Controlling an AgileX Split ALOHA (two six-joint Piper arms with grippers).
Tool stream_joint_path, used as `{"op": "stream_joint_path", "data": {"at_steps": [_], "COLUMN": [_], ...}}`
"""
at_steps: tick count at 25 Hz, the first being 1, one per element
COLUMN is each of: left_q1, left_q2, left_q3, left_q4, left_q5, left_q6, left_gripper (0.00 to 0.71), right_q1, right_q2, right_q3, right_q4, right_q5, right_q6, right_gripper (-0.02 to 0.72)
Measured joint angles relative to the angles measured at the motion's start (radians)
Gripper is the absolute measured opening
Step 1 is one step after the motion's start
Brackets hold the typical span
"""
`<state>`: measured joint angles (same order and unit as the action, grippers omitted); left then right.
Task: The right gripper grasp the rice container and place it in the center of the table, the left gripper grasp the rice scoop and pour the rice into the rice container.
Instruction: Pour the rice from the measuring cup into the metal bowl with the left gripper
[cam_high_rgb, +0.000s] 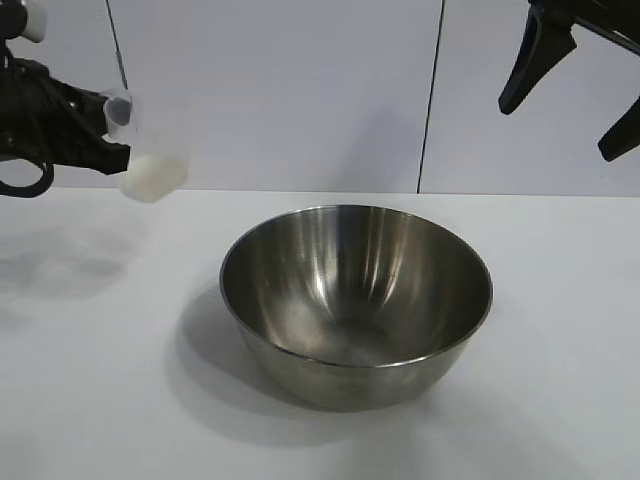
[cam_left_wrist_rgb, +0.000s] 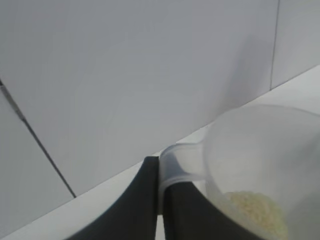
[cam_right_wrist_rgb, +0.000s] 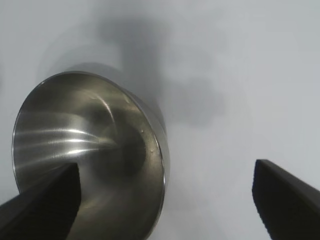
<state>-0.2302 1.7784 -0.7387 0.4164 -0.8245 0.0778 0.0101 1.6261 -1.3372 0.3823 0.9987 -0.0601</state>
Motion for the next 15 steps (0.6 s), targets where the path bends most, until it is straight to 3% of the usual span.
{"op": "stream_joint_path", "data": {"at_steps": [5,15], "left_q1": [-0.101,-0.259], "left_q2": [0.000,0.000], "left_q3": [-0.063,-0.191], "left_q4": [0.000,-0.002], "left_q5": [0.107,0.296], "left_q6": [0.036,0.070], "left_gripper": [0.006,0.006], "right_q1": [0.000,0.000], "right_q2": [0.000,0.000], "right_q3": [0.000,0.000], "right_q4": [0.000,0.000], "right_q5": [0.000,0.000], "right_q6": [-0.004,-0.018], "right_gripper": [0.639,0.639]}}
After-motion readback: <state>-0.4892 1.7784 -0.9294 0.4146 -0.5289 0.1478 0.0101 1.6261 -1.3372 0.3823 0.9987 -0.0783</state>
